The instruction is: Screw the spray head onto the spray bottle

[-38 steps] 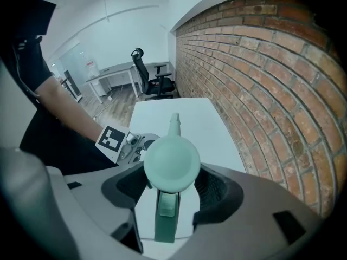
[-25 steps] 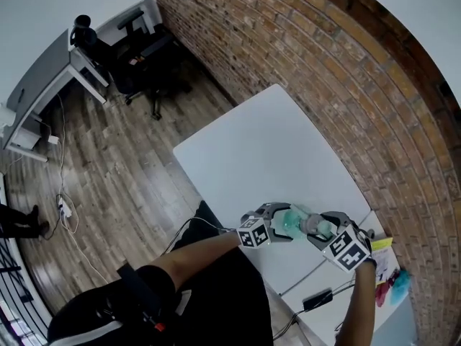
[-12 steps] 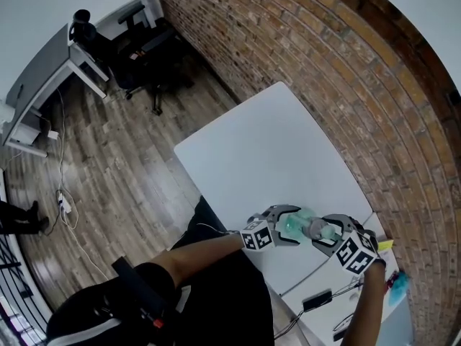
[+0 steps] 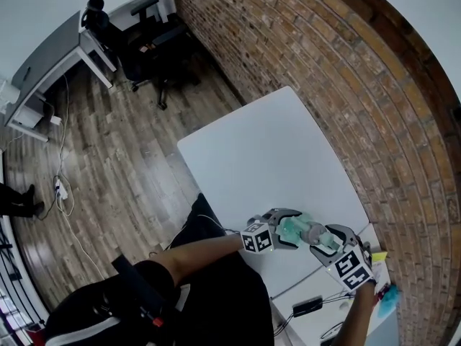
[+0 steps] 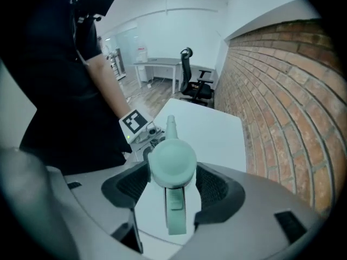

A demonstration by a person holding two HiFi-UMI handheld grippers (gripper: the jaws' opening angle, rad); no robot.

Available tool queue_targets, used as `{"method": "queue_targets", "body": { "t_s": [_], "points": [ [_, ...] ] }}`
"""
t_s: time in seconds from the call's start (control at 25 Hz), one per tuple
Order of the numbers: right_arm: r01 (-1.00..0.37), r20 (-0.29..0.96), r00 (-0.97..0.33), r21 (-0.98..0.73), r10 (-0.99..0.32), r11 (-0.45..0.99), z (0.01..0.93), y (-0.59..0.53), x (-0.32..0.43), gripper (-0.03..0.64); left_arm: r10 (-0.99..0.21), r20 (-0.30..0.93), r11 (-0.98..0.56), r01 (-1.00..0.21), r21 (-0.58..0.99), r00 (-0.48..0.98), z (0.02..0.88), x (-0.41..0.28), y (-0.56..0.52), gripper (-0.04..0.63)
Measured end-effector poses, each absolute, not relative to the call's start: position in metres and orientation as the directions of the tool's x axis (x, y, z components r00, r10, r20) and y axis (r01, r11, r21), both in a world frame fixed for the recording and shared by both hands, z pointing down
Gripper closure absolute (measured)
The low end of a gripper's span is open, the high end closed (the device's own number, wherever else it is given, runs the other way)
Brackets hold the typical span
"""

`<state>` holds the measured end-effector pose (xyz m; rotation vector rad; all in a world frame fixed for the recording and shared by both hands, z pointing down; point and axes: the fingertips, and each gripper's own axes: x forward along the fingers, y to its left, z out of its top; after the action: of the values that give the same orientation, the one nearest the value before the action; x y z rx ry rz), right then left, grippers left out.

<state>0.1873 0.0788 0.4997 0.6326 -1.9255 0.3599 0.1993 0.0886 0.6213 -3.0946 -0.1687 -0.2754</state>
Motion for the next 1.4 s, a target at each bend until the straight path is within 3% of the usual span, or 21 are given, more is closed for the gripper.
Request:
{"method": "queue_targets", "body": {
  "t_s": [0.2,0.68,0.88,1.08,1.4],
  "points": [
    [-0.8,0.85,-0.341,-0.037,-0.402,0.599,0.476,0.075,0.189,0.345,0.099,0.181,-0.994,0.104,-0.018,0.978,0.621,0.197,0.09,0.117],
    [-0.849,0.927,-0.203,-0.005,-0.316,0.528,0.509,0.064,0.186,0.345,0.096,0.182,-0.995,0.101,-0.016,0.979,0.621,0.198,0.089,0.117],
    [-0.778,0.944,-0.195,0.015,-0.265,0.628,0.511,0.066,0.183,0.345,0.091,0.173,-0.995,0.095,-0.014,0.981,0.621,0.197,0.089,0.117],
    [-0.613,0.962,-0.181,0.053,-0.206,0.789,0.513,0.069,0.179,0.345,0.089,0.172,-0.996,0.093,-0.014,0.981,0.621,0.197,0.088,0.117],
    [-0.418,0.963,-0.224,0.043,-0.149,0.908,0.513,0.074,0.178,0.345,0.088,0.172,-0.996,0.091,-0.006,0.981,0.622,0.197,0.089,0.118]
  ]
}}
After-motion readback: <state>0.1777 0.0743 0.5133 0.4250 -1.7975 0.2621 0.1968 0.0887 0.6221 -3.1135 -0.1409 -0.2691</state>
